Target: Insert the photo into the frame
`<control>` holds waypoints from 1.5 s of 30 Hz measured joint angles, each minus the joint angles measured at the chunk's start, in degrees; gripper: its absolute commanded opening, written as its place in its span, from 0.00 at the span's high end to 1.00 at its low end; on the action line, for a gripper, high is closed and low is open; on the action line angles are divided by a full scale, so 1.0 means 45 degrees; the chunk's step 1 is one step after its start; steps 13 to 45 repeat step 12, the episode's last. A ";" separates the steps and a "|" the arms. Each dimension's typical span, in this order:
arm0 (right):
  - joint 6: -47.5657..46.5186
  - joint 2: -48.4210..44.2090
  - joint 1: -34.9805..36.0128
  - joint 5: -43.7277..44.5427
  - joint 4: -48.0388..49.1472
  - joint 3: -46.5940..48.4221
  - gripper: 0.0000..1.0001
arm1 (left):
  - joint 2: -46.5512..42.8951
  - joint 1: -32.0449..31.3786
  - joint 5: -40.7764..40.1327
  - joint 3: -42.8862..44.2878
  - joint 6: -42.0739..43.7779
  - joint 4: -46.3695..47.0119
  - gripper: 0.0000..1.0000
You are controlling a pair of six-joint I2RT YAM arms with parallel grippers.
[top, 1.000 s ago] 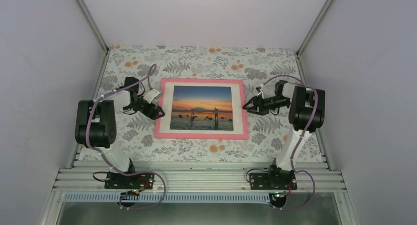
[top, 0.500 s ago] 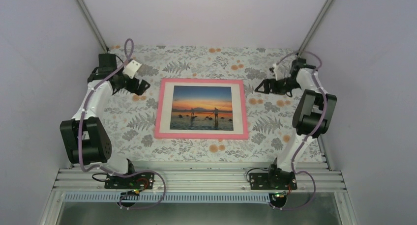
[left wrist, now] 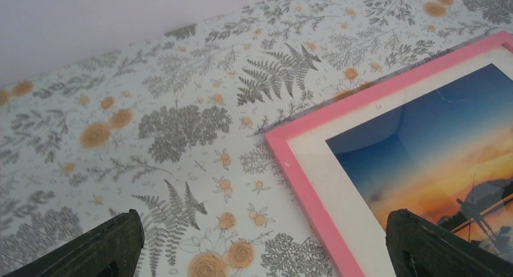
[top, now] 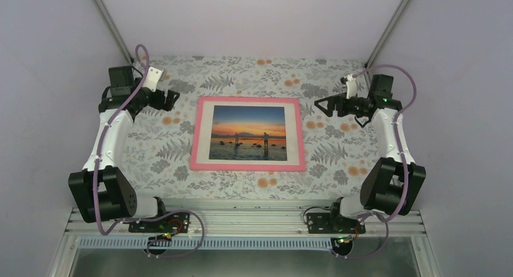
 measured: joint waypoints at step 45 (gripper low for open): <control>0.0345 -0.1399 0.0000 0.0044 0.1554 -0.2497 0.00 | -0.0787 0.0102 0.0005 -0.1914 -0.0350 0.0563 0.00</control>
